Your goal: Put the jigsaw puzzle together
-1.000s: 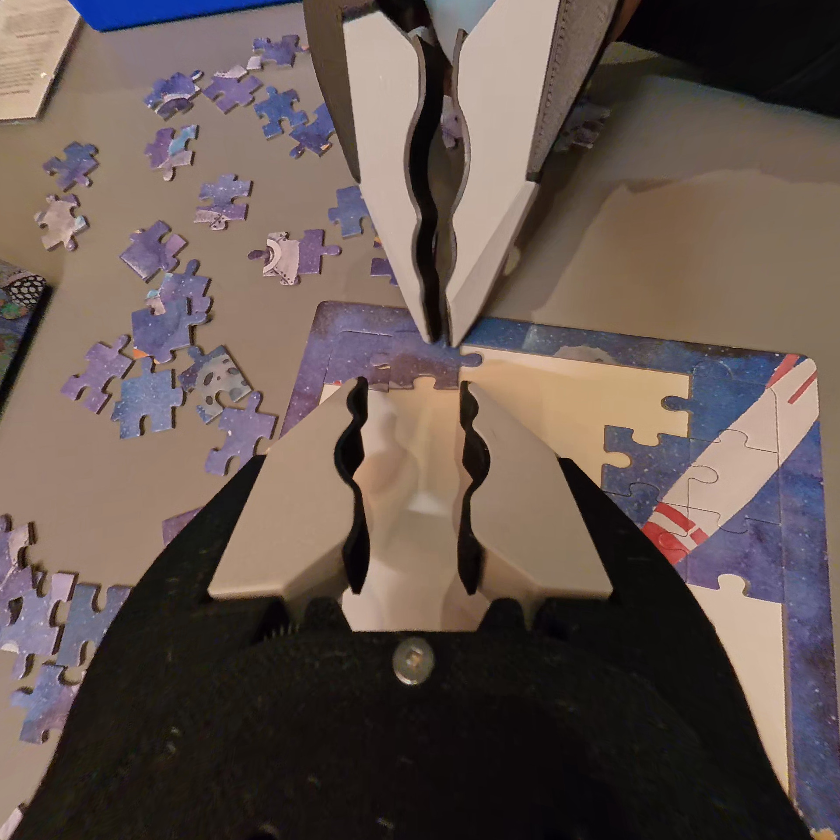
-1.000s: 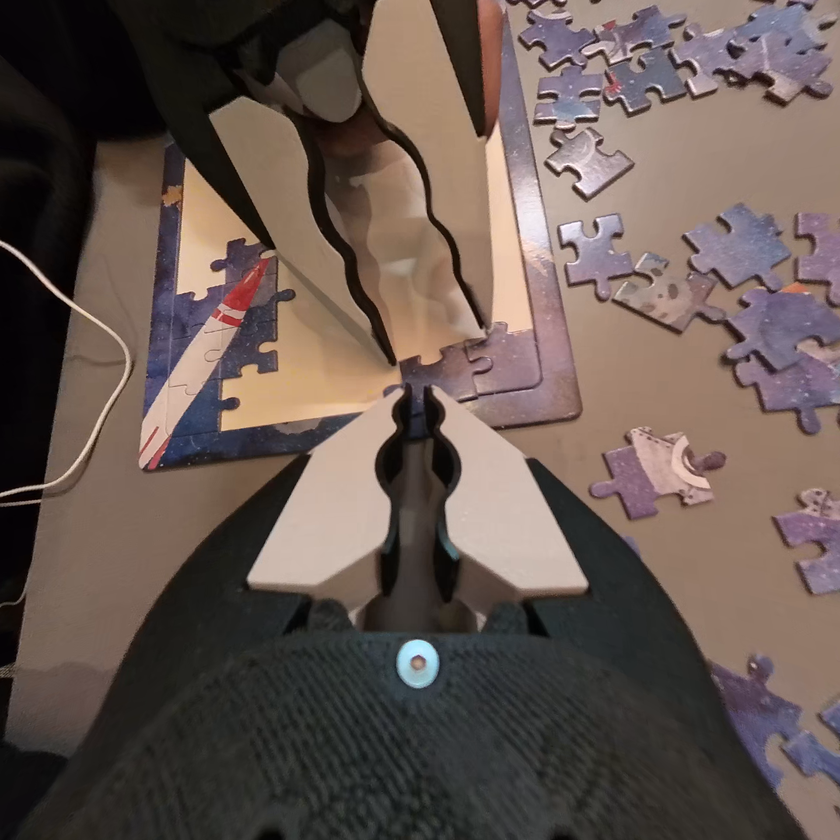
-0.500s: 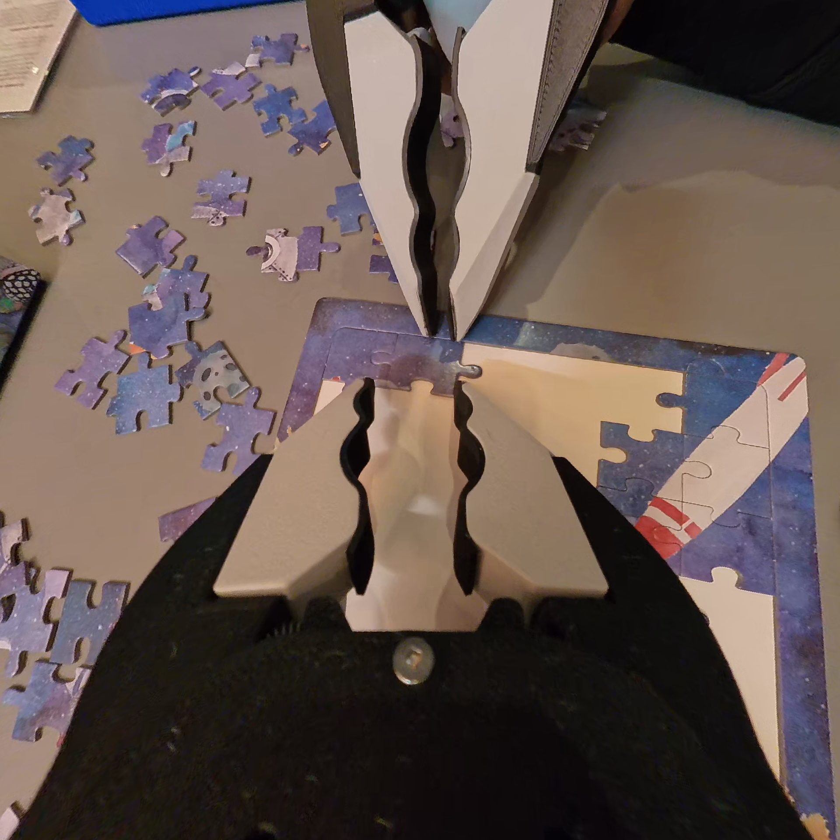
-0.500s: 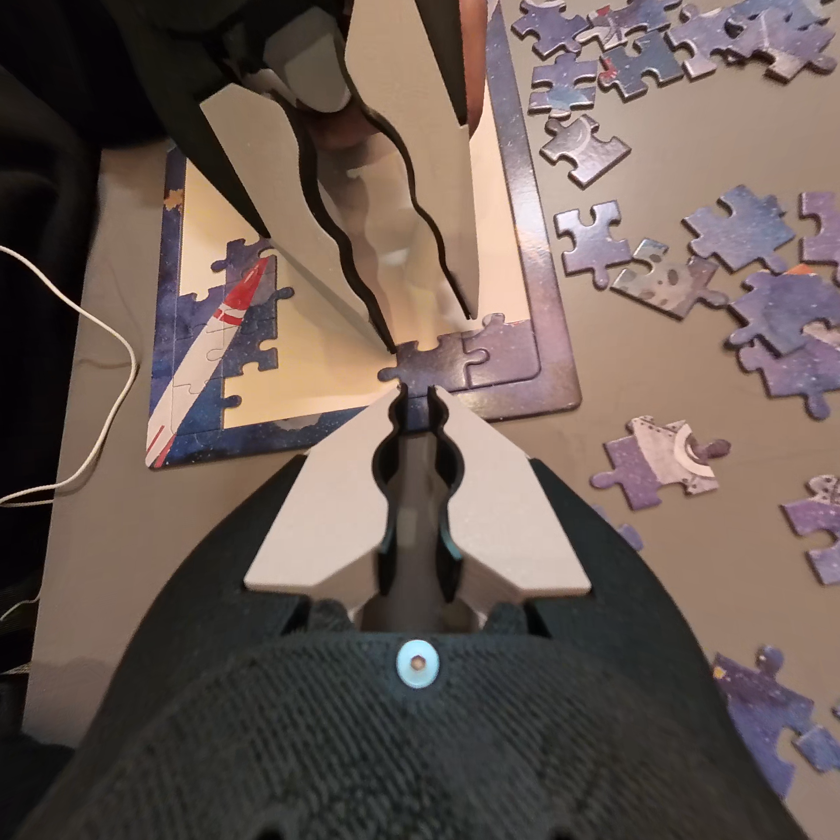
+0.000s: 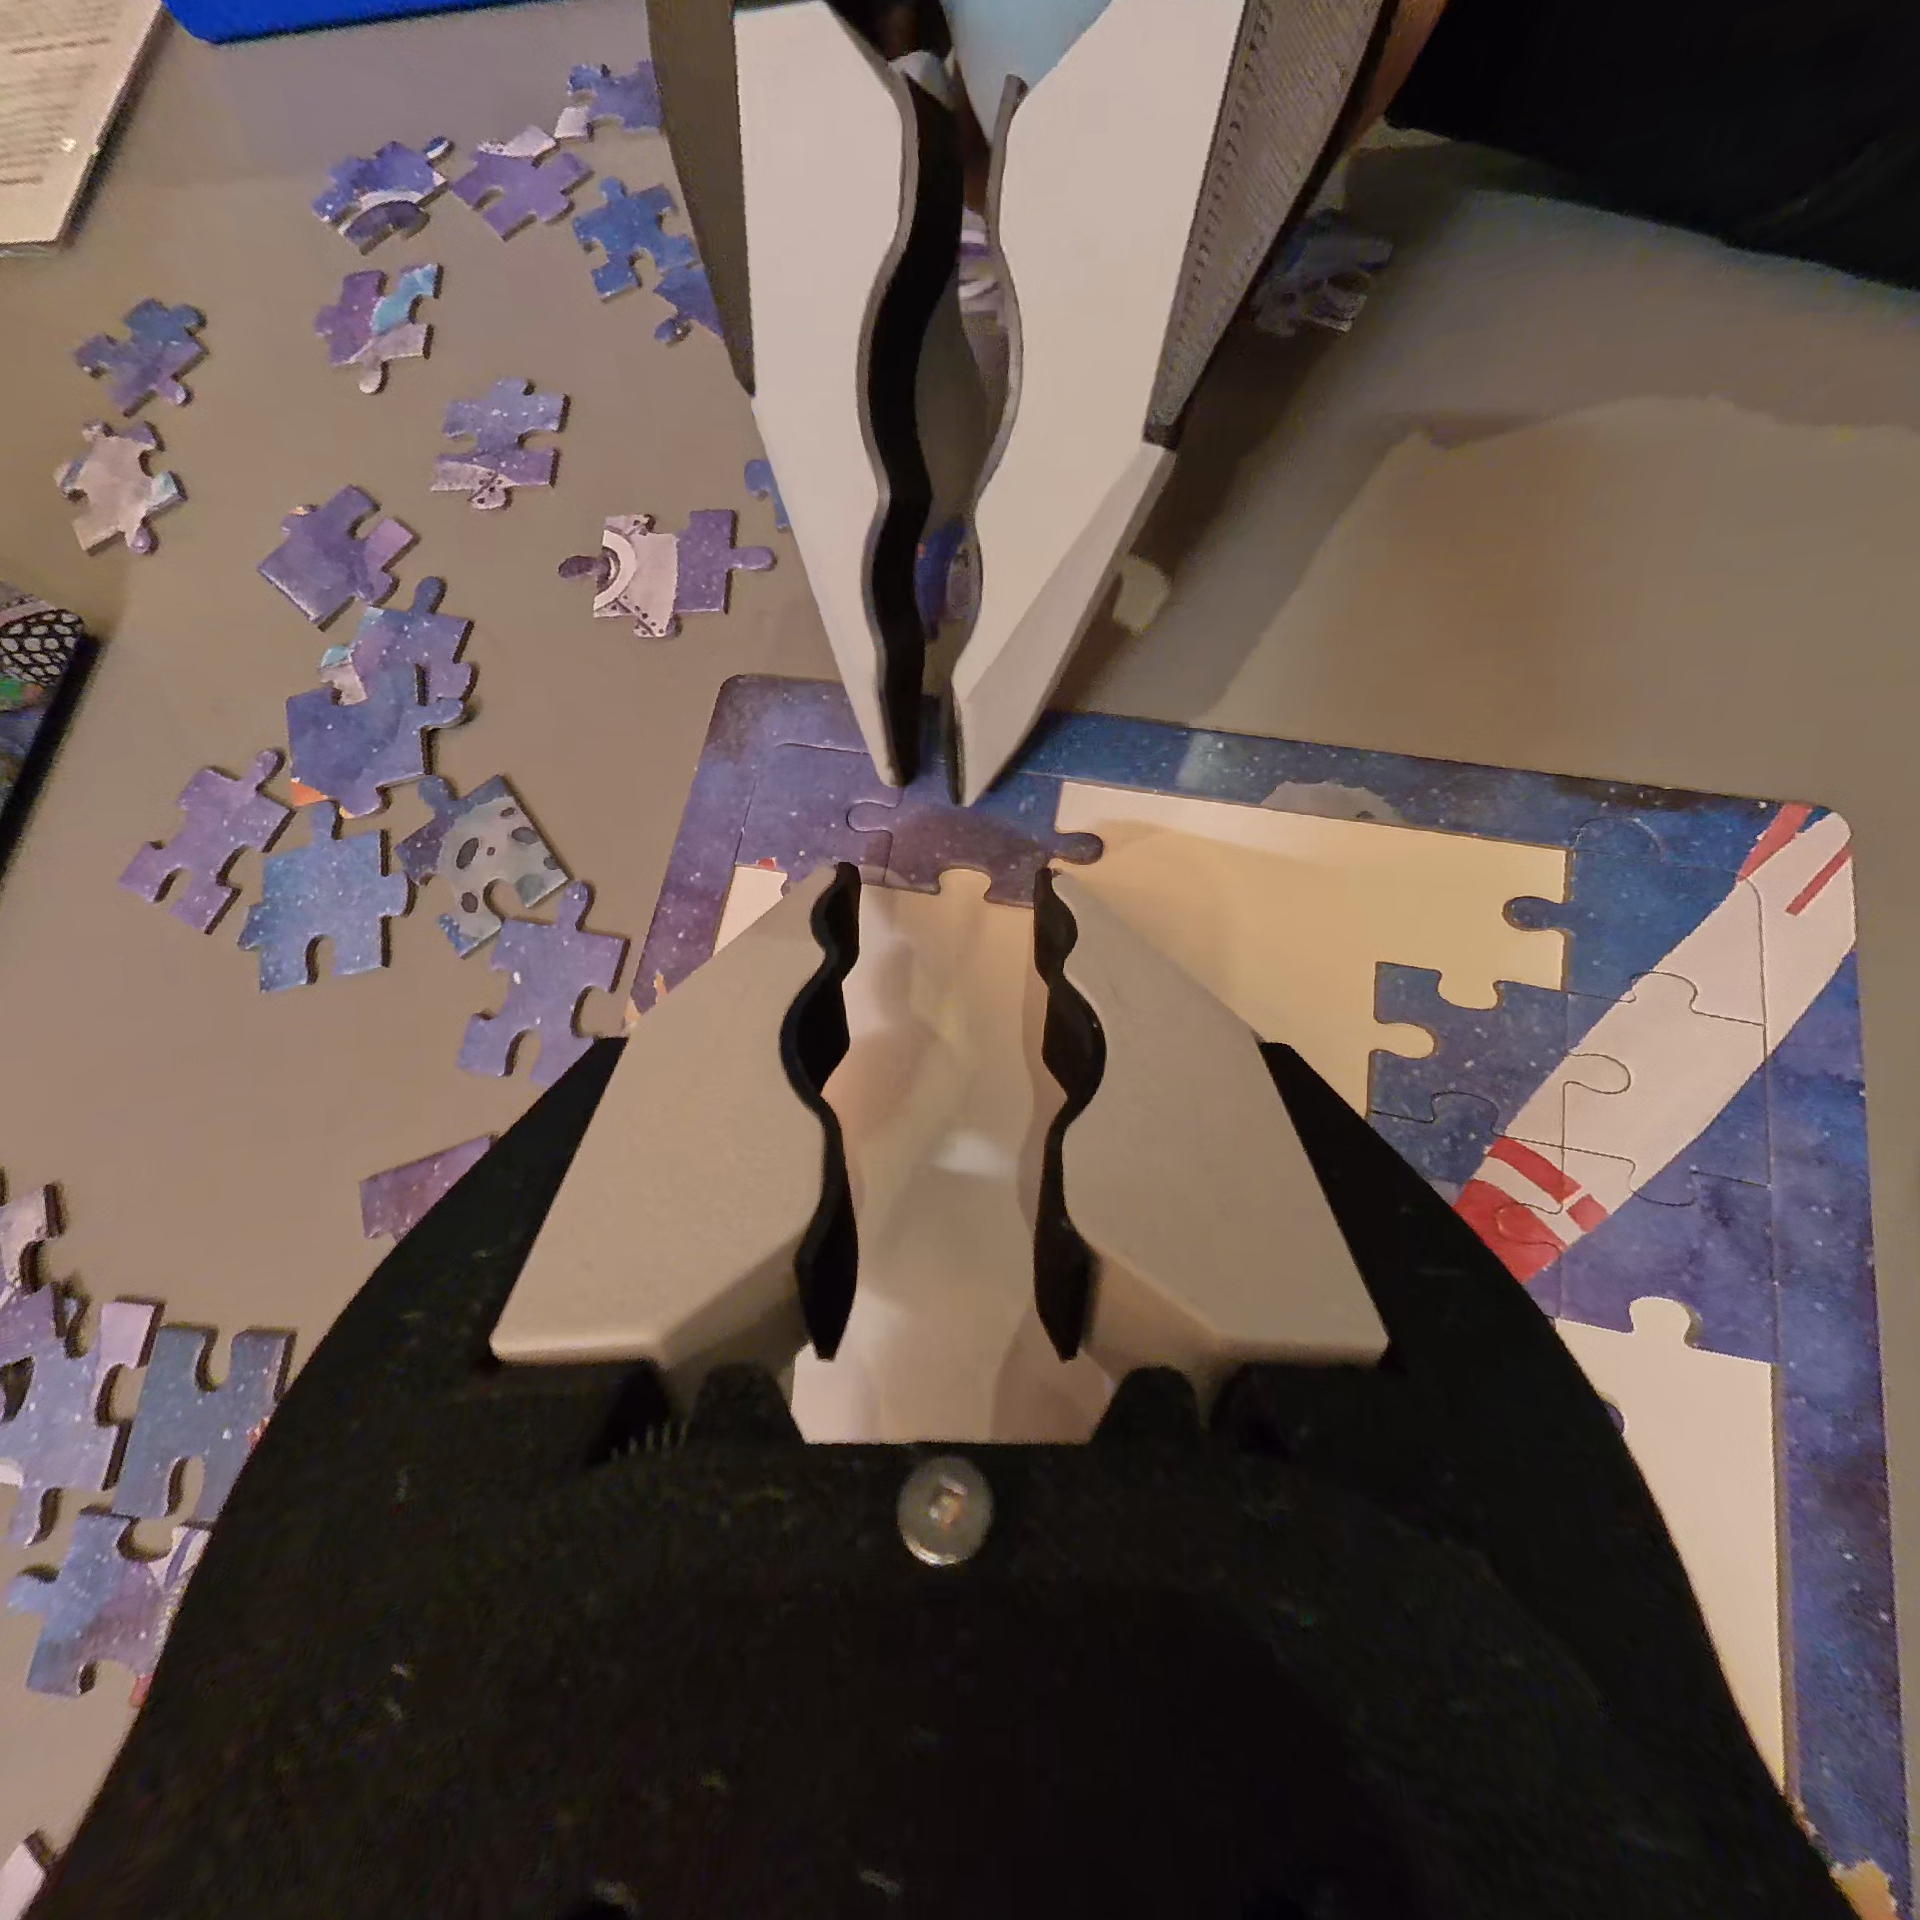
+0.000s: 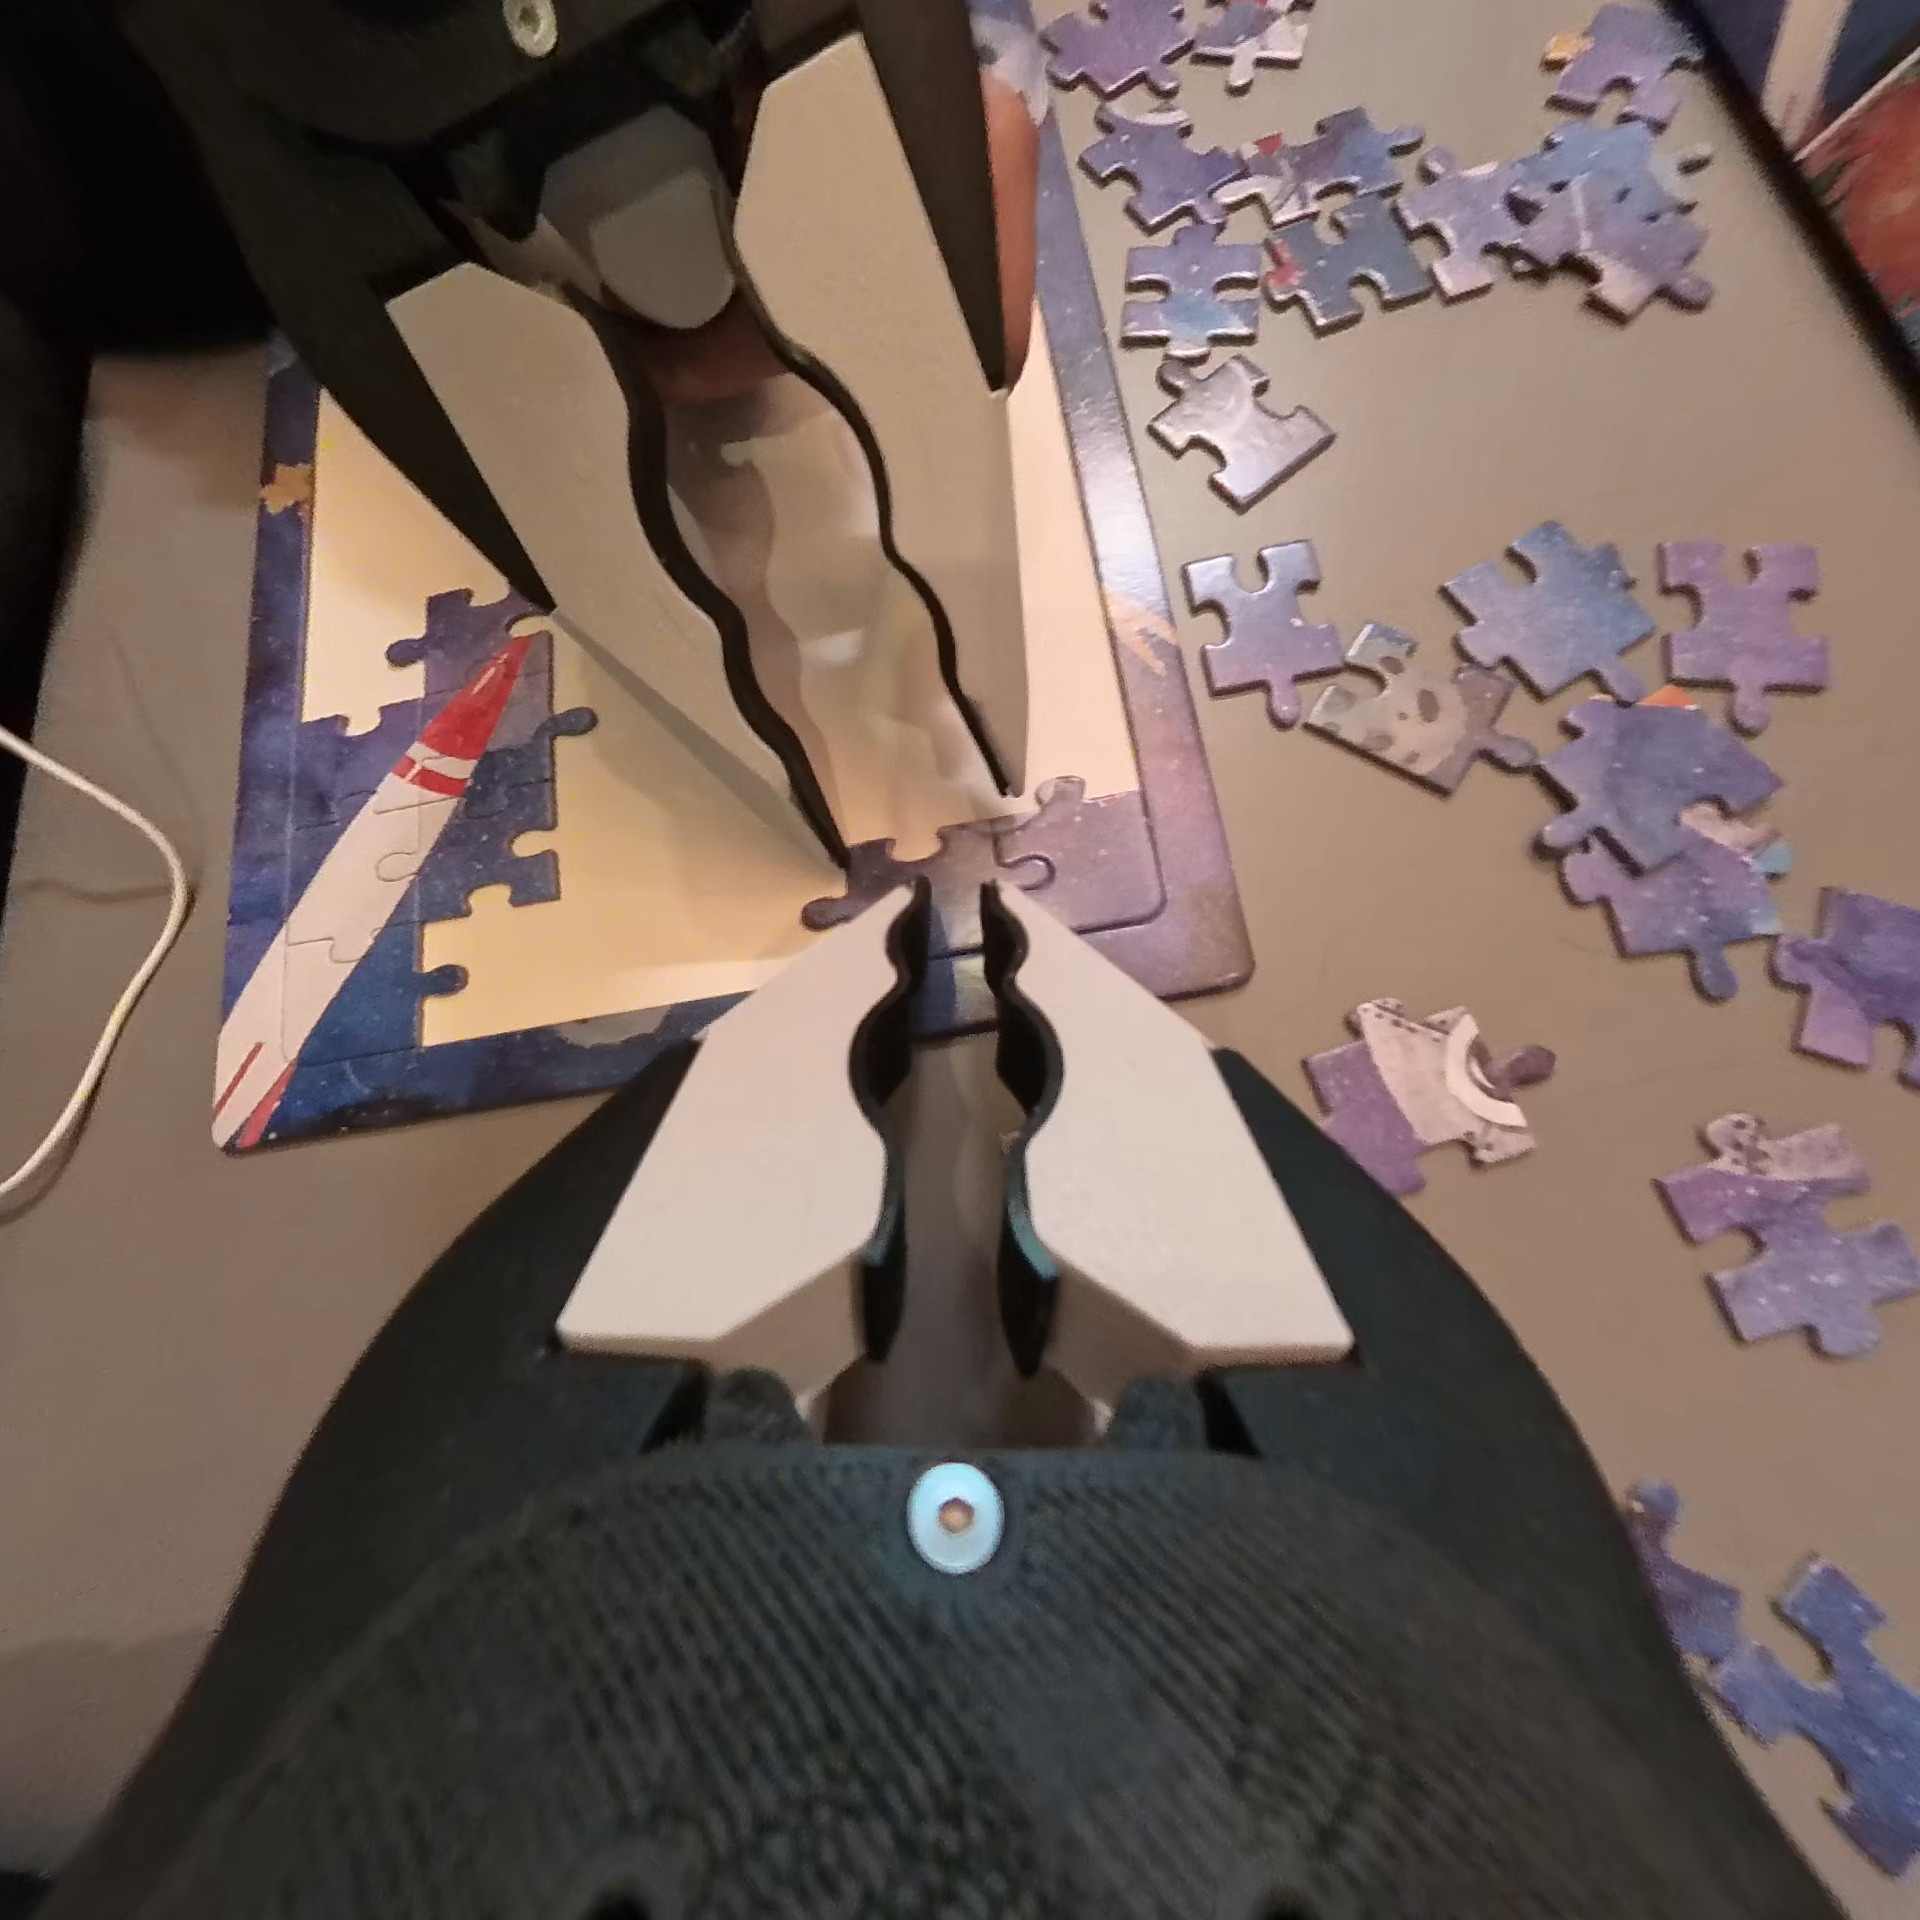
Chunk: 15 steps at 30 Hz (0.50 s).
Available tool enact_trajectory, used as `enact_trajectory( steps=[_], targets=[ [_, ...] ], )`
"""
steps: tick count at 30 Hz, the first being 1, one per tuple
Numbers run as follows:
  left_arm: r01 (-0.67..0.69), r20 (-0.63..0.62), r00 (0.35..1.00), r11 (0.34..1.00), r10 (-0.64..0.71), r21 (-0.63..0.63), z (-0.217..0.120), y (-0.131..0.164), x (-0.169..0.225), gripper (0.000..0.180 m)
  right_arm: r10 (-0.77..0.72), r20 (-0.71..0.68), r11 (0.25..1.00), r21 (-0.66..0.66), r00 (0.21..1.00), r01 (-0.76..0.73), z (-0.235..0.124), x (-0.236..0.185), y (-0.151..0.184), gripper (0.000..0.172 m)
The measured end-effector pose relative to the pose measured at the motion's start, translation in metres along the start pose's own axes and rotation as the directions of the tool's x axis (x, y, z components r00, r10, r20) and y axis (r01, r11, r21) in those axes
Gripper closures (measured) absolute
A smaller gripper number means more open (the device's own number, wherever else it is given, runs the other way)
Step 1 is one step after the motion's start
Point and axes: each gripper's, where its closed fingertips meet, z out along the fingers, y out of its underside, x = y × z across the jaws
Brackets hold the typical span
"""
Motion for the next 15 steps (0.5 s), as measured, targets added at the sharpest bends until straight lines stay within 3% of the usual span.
enact_trajectory(
  steps=[15],
  targets=[
    [-0.002, 0.031, 1.000, 1.000, 0.002, -0.002, -0.002, 0.001, -0.005, 0.149, 0.030, -0.147, 0.999, -0.011, 0.989, -0.032, -0.002, 0.028, 0.004, 0.164]
  ],
)
